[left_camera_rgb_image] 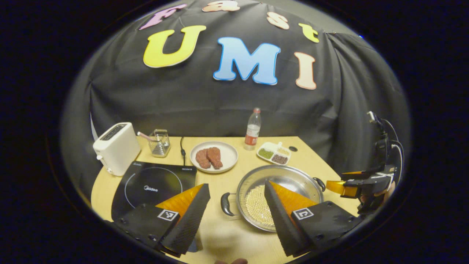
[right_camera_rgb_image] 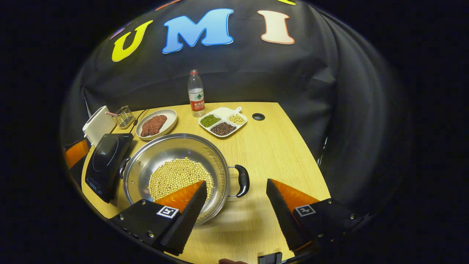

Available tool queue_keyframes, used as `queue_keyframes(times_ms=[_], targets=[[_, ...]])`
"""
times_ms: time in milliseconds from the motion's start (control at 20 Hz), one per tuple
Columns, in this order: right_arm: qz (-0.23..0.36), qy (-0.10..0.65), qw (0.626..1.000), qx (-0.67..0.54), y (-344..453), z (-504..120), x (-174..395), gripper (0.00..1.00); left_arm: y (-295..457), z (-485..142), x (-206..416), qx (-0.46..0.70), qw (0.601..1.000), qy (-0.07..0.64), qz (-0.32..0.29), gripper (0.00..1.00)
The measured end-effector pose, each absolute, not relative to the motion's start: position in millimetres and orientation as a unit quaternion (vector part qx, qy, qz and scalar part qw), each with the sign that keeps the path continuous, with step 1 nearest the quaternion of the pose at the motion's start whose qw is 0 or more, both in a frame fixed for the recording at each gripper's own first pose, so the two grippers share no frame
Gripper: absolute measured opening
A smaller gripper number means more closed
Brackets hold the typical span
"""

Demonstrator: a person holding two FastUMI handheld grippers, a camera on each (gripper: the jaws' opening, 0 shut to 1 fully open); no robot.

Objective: First push the handle of the pot to place it horizontally, then grasp the pot with both hands and set it on the induction cooktop.

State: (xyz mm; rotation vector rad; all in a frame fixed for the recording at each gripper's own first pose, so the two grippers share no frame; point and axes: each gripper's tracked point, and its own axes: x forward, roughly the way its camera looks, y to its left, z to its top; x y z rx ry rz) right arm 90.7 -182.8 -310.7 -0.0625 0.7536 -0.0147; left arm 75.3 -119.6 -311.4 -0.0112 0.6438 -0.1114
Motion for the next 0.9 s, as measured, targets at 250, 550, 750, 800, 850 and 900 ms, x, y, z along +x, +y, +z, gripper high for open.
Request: queue_keyframes(times_ms=[250, 550, 750, 800, 850, 900], targets=[[0.004, 0.394, 0.919, -0.019, -181, -340, 111, 0.99, -126, -381, 92, 0.018, 0.926, 0.373, -0.048, 0.98], [-0.007, 0.424, 0.906, -0.011, -196, -373, 123, 0.93, -117, -435, 102, 0.023, 0.907, 0.420, -0.029, 0.99], [-0.001, 0.437, 0.899, 0.010, -194, -389, 129, 0.88, -114, -456, 105, 0.032, 0.897, 0.440, -0.019, 0.98], [0.000, 0.440, 0.898, 0.010, -193, -390, 128, 0.85, -115, -459, 106, 0.029, 0.897, 0.441, -0.016, 0.98], [0.007, 0.443, 0.897, 0.009, -190, -393, 130, 0.82, -115, -461, 107, 0.030, 0.895, 0.446, -0.015, 0.96], [0.008, 0.447, 0.894, 0.006, -190, -396, 129, 0.79, -114, -463, 107, 0.036, 0.894, 0.447, -0.014, 0.98]])
